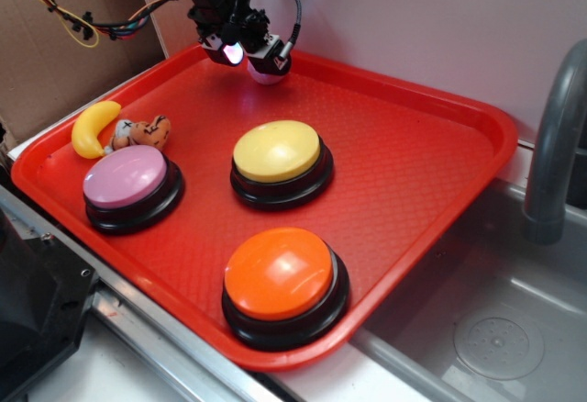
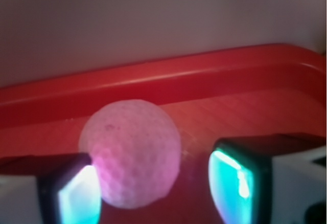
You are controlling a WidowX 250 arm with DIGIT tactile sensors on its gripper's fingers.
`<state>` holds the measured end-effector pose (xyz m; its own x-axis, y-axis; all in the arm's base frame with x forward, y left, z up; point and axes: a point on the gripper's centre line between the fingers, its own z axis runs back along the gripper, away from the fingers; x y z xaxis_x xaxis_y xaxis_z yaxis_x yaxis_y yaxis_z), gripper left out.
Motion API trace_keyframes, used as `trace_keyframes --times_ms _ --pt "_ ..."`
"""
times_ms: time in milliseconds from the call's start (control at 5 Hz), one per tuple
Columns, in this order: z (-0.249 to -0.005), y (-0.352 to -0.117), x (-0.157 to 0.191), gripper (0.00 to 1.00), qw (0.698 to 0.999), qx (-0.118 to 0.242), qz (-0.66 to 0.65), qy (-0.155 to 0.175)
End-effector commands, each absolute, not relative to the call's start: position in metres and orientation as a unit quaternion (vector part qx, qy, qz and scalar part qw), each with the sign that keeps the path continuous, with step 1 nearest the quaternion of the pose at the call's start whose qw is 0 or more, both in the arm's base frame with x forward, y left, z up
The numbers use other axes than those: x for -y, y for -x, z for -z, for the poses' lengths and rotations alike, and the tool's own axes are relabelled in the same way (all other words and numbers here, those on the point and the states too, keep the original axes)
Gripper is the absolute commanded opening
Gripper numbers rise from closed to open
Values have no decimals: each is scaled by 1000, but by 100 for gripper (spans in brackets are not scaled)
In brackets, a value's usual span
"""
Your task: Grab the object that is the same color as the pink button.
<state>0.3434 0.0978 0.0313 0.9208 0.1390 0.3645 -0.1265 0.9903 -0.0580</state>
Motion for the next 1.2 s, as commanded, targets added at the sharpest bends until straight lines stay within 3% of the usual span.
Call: trace_keyframes --times_ms 0,200,600,800,1000 --pt "-53 -356 -102 0 975 213 -58 12" --pt "-58 -353 -101 0 979 191 -68 15" --pt "-113 -335 -97 0 985 131 -111 18" --pt "-138 -320 -86 0 985 113 -125 46" --pt "-159 -297 -75 0 986 73 -138 58"
